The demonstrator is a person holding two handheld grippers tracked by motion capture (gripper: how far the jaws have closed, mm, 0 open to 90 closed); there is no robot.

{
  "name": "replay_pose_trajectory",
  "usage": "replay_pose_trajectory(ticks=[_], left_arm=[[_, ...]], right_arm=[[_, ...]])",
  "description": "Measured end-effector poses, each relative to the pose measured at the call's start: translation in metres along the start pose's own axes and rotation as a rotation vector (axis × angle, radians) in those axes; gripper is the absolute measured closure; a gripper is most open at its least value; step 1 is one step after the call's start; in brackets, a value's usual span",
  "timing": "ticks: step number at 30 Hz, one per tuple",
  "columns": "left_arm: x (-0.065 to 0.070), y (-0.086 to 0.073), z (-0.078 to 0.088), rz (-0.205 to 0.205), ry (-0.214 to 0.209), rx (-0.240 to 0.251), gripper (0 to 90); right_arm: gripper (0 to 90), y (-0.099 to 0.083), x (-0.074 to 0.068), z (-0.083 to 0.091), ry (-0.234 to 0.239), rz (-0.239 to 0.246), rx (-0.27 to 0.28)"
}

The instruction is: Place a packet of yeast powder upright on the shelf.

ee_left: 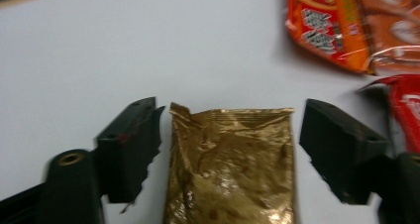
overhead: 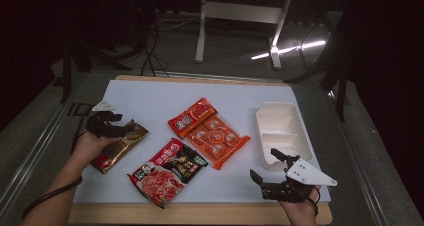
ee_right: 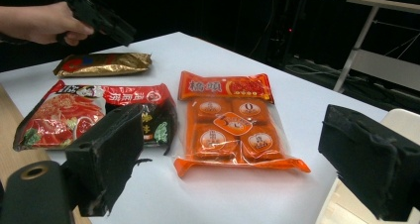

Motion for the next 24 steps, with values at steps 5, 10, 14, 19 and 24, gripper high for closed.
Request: replay_pose_trajectory(ticks=[5, 10, 14, 19, 24], left_arm=[[-0.011, -0.003, -0.016, 0.055, 0.013, -0.053, 37.5], [-0.019, -0.011, -0.030, 0.077, 0.048, -0.127, 37.4], [-0.021, -0.015, -0.035, 0.089, 0.052, -0.135, 39.2], [-0.019, -0.018, -0.040, 0.115, 0.038, -0.163, 43.2], [-0.015, -0.014, -0.044, 0.098, 0.044, -0.219, 46.6]], right_arm=[[10.2, -0.001, 0.000, 0.000, 0.002, -0.003, -0.004], [10.2, -0.002, 0.000, -0.001, 0.003, -0.002, -0.009], [10.3, -0.003, -0.001, -0.001, 0.005, -0.003, -0.013], [13.2, -0.004, 0.000, -0.002, 0.004, -0.008, -0.022], [13.3, -0.004, 0.001, -0.002, 0.003, -0.007, -0.022]])
Point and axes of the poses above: each handheld gripper's, and its own axes: z roughly backward along the jaws, y roughly out of its top, x roughly to its right, the point moved 6 cm from there along -z, roughly forward along the jaws, and after that the axes turned 6 degrees about -y, right-handed, at the moved point
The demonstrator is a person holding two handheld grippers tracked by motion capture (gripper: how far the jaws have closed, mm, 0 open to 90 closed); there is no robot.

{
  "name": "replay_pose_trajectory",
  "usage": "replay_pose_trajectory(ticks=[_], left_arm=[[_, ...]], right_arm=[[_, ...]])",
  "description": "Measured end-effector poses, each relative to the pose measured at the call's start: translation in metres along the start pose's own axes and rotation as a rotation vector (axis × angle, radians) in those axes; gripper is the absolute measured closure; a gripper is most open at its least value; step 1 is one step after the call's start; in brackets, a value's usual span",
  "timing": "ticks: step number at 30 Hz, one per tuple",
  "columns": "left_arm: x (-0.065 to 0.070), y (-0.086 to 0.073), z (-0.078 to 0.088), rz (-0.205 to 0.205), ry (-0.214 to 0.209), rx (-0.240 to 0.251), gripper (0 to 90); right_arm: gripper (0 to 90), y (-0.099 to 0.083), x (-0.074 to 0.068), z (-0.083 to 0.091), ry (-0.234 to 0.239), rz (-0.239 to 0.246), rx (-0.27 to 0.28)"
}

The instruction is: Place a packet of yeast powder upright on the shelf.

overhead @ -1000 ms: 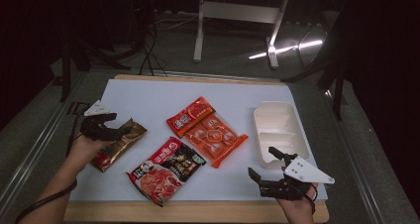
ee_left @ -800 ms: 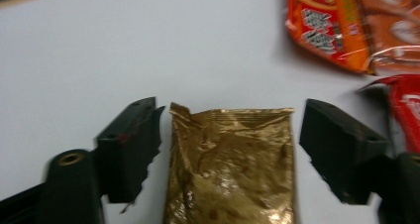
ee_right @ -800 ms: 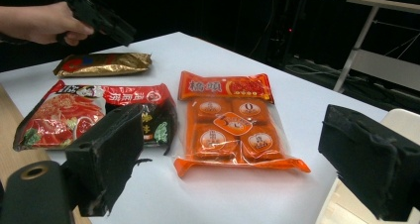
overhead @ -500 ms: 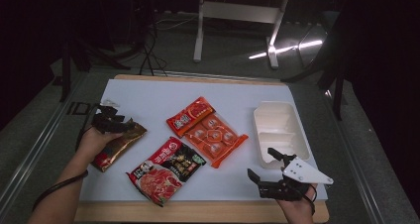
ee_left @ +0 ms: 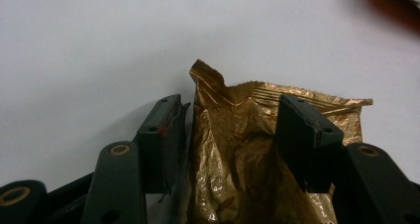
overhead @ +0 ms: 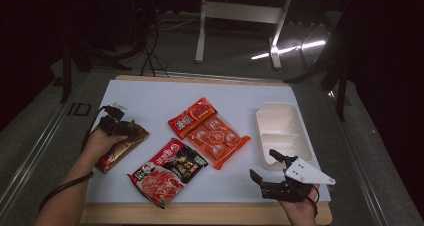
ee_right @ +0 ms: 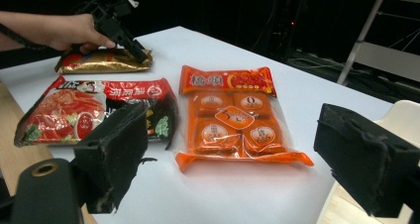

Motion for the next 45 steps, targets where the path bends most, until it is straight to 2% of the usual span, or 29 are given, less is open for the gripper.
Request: replay_pose_trajectory(ticks=[2, 6, 7, 9, 10, 11, 14, 20, 22, 24, 27, 29, 31, 32, 34, 38, 40, 41, 43, 45], left_arm=[[0.004, 0.001, -0.001, -0.020, 0.024, -0.021, 52.0], [0.007, 0.004, -0.002, -0.029, 0.071, -0.058, 56.6], [0.007, 0.005, -0.002, -0.031, 0.090, -0.061, 60.4], [0.008, 0.006, -0.002, -0.072, 0.133, -0.071, 74.7], [0.009, 0.006, -0.002, -0.075, 0.147, -0.070, 76.7], [0.009, 0.006, -0.002, -0.075, 0.150, -0.066, 81.5], [0.009, 0.004, 0.001, -0.072, 0.138, -0.046, 88.4], [0.009, 0.002, 0.012, -0.023, 0.111, 0.013, 90.0], [0.010, 0.002, 0.018, -0.026, 0.120, 0.035, 90.0], [0.013, 0.002, 0.026, -0.022, 0.102, 0.072, 90.0], [0.014, 0.001, 0.035, -0.015, 0.098, 0.108, 90.0], [0.015, 0.001, 0.043, 0.009, 0.073, 0.140, 90.0], [0.017, 0.002, 0.049, 0.006, 0.063, 0.160, 90.0], [0.019, 0.002, 0.052, 0.007, 0.042, 0.178, 90.0], [0.022, 0.003, 0.059, 0.002, 0.042, 0.199, 90.0], [0.035, 0.009, 0.072, -0.006, -0.011, 0.263, 90.0], [0.041, 0.013, 0.077, -0.016, -0.021, 0.279, 90.0], [0.047, 0.016, 0.080, -0.010, -0.051, 0.307, 90.0], [0.057, 0.021, 0.085, -0.011, -0.087, 0.345, 90.0], [0.070, 0.027, 0.088, -0.031, -0.127, 0.379, 90.0]], right_arm=[[13.3, 0.000, 0.000, 0.000, 0.002, 0.002, -0.001], [13.3, 0.000, 0.000, 0.000, -0.003, 0.004, -0.001], [13.3, 0.000, 0.000, 0.000, -0.005, 0.005, -0.001], [13.3, 0.000, 0.000, 0.000, -0.008, 0.003, -0.003], [13.3, 0.000, 0.000, 0.000, -0.008, 0.004, -0.004], [13.3, 0.000, 0.000, 0.000, -0.010, 0.006, -0.005], [13.5, 0.000, 0.001, 0.000, -0.014, 0.002, -0.006], [13.5, 0.000, 0.000, 0.000, -0.011, 0.004, -0.007], [13.9, 0.000, 0.000, 0.000, -0.008, 0.003, -0.007], [13.9, 0.001, 0.000, 0.000, 0.000, -0.012, -0.002], [13.8, 0.001, 0.001, 0.000, 0.010, -0.027, 0.006], [12.8, 0.002, 0.000, 0.000, 0.017, -0.030, 0.007], [12.5, 0.003, 0.001, 0.001, 0.014, -0.033, 0.018], [10.3, 0.003, 0.000, 0.001, 0.022, -0.034, 0.019], [10.3, 0.003, 0.000, 0.001, 0.022, -0.028, 0.014], [10.3, 0.001, 0.001, -0.001, 0.016, -0.026, 0.000], [10.3, 0.003, 0.002, 0.001, 0.012, -0.035, 0.018], [10.4, 0.004, 0.002, 0.001, 0.019, -0.035, 0.018], [11.6, 0.007, 0.003, 0.003, 0.001, -0.006, 0.049], [13.4, 0.008, 0.006, 0.004, -0.027, 0.047, 0.053]])
Point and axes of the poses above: each handheld gripper's, and its own axes: z roughly backward along the jaws, y roughly out of its top, x roughly to its right, the point moved 6 cm from there along -z, roughly forward along the jaws, and after that the axes turned 6 degrees about -y, right-handed, at the moved point
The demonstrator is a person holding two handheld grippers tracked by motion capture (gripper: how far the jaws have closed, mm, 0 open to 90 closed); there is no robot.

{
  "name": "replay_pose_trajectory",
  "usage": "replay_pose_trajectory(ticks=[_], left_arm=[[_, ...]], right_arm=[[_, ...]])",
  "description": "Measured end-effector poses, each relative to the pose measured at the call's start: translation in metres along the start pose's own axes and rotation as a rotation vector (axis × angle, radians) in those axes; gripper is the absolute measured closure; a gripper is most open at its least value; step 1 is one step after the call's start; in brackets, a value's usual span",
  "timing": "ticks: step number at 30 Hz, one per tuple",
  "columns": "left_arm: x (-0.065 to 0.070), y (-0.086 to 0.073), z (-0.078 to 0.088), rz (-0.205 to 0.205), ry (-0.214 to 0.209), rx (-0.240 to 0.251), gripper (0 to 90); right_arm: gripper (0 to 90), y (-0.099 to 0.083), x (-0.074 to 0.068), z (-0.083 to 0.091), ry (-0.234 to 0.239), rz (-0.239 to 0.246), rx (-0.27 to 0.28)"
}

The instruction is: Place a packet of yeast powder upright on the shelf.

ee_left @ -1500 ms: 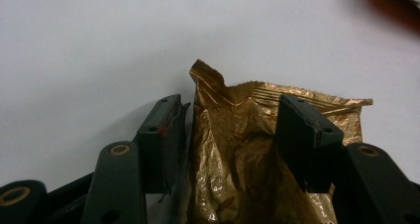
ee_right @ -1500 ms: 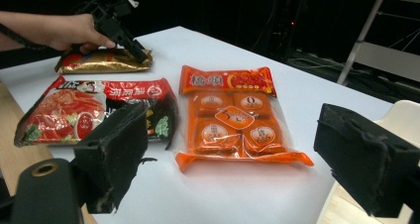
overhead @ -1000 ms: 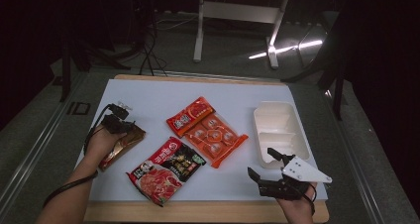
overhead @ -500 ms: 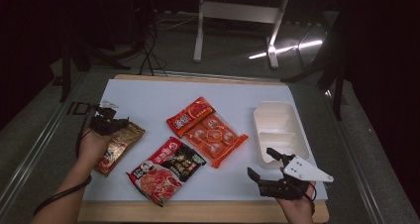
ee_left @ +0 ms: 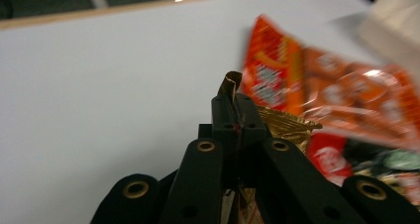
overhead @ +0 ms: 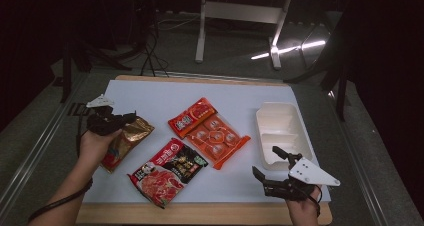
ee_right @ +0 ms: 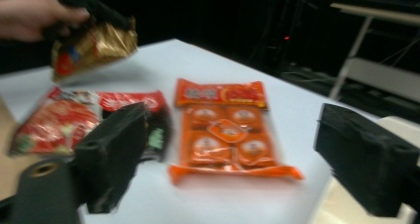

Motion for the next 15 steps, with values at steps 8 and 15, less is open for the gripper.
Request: replay_pose_trajectory(ticks=[8, 15], left_arm=[[0.050, 0.023, -0.014, -0.050, -0.137, 0.063, 90.0], [0.086, 0.036, -0.025, -0.069, -0.237, 0.111, 90.0]], right_arm=[[13.1, 0.004, 0.005, 0.001, -0.011, -0.004, -0.026], [10.3, 0.008, 0.008, 0.001, -0.005, -0.076, -0.051]])
Point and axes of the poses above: each handheld gripper's, and its own axes: z roughly backward along the jaws, y roughly out of its top, x roughly to its right, the point moved 6 cm from there along -z, roughly forward along the jaws, and after that the axes turned 6 degrees about -y, right-handed, at the moved point
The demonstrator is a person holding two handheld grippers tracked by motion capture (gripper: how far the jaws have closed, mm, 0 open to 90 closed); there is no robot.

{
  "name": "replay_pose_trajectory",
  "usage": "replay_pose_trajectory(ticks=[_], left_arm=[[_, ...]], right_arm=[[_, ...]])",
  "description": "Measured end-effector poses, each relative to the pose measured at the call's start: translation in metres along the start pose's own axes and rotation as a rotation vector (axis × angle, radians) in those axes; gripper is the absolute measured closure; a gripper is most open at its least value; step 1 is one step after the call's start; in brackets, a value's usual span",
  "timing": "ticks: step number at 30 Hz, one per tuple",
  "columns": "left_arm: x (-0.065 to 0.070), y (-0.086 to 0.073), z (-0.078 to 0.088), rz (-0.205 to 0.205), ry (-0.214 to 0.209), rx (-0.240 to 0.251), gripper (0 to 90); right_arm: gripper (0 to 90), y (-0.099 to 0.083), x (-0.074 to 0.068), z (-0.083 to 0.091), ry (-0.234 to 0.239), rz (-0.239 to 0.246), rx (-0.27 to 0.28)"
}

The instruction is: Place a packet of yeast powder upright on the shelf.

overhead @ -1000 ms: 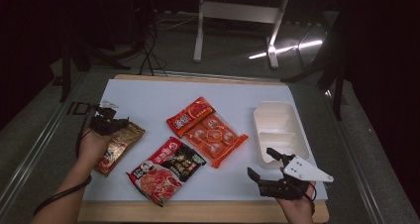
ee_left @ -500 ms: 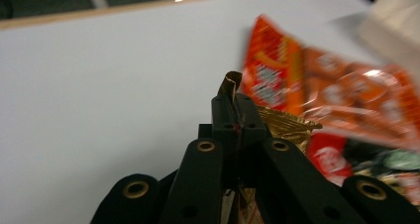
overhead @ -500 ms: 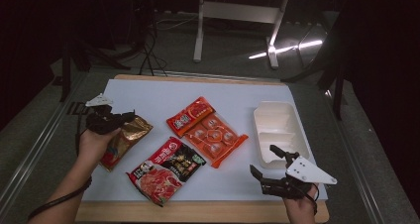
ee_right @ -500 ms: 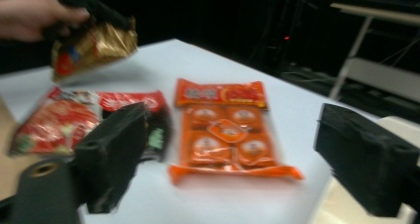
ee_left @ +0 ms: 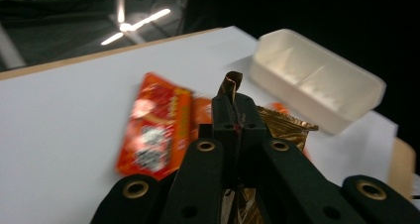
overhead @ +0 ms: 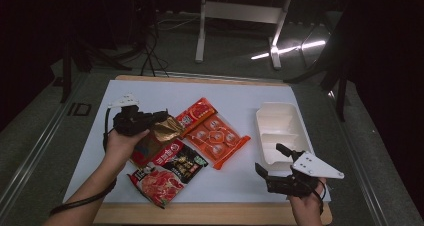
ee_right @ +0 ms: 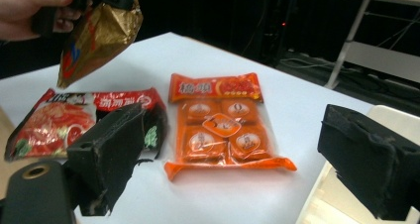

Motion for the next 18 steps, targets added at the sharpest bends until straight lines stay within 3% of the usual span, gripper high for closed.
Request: replay_pose_trajectory(ticks=[5, 6, 13, 18], left_arm=[[0.017, 0.004, -0.014, 0.006, -0.077, 0.026, 90.0], [0.020, 0.005, -0.017, 0.013, -0.095, 0.029, 90.0], [0.037, 0.009, -0.035, -0.003, -0.142, 0.049, 90.0], [0.049, 0.010, -0.049, -0.002, -0.187, 0.070, 90.0]], right_arm=[[10.1, 0.005, -0.001, 0.001, -0.014, -0.006, 0.004], [10.1, 0.006, -0.002, 0.000, 0.004, -0.006, -0.007], [12.9, 0.020, -0.008, -0.001, 0.004, 0.031, 0.017], [13.2, 0.032, -0.015, -0.009, 0.037, 0.038, 0.025]])
Point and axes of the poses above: each handheld gripper's, and its own axes: z roughly backward along the jaws, y roughly out of its top, x roughly to its right, the point moved 6 cm from there along -z, roughly forward along the jaws, and after that the axes turned 6 degrees about -y, right-handed, at the moved point
